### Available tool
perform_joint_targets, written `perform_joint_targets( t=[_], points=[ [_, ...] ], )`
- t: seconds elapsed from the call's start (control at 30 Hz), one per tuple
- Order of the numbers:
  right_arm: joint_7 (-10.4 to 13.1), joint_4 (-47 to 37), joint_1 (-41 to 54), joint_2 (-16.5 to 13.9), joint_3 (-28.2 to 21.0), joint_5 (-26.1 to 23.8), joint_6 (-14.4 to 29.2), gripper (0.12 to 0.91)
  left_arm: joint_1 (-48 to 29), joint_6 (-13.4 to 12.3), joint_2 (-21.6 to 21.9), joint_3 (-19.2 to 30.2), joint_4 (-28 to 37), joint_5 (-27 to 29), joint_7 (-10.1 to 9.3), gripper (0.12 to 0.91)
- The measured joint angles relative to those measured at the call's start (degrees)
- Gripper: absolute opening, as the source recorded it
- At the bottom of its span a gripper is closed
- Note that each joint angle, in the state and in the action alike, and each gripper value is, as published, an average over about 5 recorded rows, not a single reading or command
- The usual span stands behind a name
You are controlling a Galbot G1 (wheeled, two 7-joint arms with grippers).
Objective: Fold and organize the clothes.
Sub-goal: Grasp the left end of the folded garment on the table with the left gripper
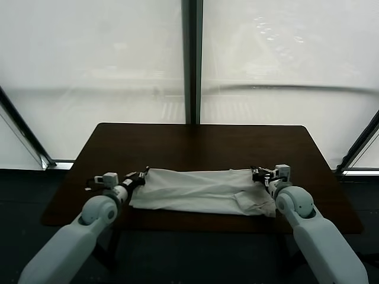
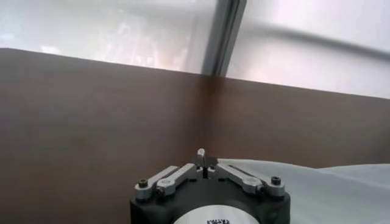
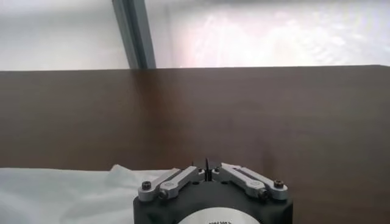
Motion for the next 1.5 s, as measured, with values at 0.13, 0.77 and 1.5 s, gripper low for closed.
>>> perform_joint_targets(
  t=[0.13,0.77,1.5],
  points=[
    [-2.1,0.47,-0.46,0.06,0.06,0.53,2.21,0.144,0.09,0.05,0.11,-0.6,0.04,-0.1,-0.21,0.148],
    [-7.77,8.64,-10.64,-6.47,3.86,-7.11,37.64,0.894,7.96,3.64,5.7,-6.95,-8.51,-7.69,-0.19,0.733],
    [-13.18,24.99,-35.86,-6.59,19.32,-8.12,58.59,0.907,2.18,20.2,20.78,-2.93,-2.0,-26.65,18.81,0.907]
  ],
)
